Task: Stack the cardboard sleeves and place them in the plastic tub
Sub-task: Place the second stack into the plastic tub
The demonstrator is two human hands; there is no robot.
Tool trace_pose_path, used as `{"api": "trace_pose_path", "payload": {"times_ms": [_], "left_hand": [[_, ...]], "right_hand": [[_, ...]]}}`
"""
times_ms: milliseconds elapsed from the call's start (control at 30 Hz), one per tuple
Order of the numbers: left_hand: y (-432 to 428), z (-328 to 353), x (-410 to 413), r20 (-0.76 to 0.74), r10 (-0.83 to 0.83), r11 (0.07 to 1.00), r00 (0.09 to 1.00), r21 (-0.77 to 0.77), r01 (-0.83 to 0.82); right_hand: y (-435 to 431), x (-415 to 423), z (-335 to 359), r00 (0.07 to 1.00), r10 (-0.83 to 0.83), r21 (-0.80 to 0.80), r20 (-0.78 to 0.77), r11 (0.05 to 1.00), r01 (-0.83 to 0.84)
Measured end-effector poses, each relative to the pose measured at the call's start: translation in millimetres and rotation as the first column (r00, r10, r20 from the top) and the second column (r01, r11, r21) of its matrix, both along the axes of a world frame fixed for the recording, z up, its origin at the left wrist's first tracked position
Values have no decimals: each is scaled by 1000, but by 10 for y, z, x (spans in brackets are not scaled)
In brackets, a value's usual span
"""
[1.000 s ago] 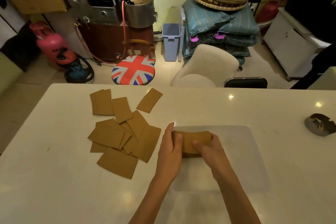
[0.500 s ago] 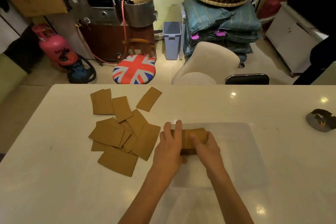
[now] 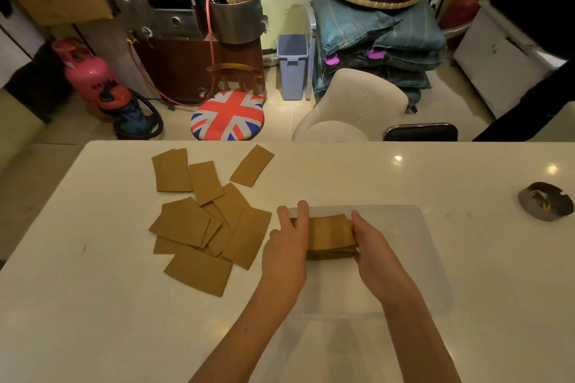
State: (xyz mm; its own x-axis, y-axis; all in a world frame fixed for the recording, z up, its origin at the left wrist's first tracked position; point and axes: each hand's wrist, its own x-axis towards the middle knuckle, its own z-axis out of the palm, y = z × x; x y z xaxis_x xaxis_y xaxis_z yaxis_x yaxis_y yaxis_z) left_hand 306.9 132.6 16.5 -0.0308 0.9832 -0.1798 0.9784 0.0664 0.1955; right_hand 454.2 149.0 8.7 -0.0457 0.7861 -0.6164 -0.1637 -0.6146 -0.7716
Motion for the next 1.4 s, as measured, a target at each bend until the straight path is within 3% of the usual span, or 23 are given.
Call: {"api": "trace_pose_path", "payload": {"times_ms": [167,367,500,567,700,833,900,1200,1233,1300,1367,1400], "left_hand": [[0,7,26,-12,31,1000,999,7,-31],[3,-13,30,20,42,999,999,11,-43],[3,14,28,7,35,999,999,-7,-35],[2,30,24,10,34,999,999,-14,-34],[-2,25,15,4,20,1000,1000,-4,-20],[-5,20,18,-11,19,1000,1000,17,-18],[-14,37,24,-13,22,1000,1000,17,-22],[-26,29,39,-5,26,999,1000,22,-26],[-26,23,38,-10,24,999,1000,21,-24],[-24,13,31,-16,21,1000,1000,20,-20],[-25,19,24,-4,22,1000,1000,18,-21],[-25,25,21,0,22,1000,1000,17,-22]], "right_hand": [[-24,142,-33,992,-124,-7,32,992,124],[17,-216,-47,968,88,10,237,996,-93],[-48,7,-30,979,53,92,199,993,-73],[-114,159,32,956,143,154,255,970,-186],[-104,181,50,753,409,87,515,849,-521],[-53,0,-87,315,313,-23,896,741,-671],[-54,-35,-130,205,229,-20,952,712,-701],[-25,107,-116,267,228,49,936,669,-742],[-31,122,-121,306,228,75,925,677,-732],[-49,149,-112,475,256,152,842,732,-664],[-83,154,-100,629,310,132,713,822,-555],[-101,146,-106,645,327,85,691,849,-522]]}}
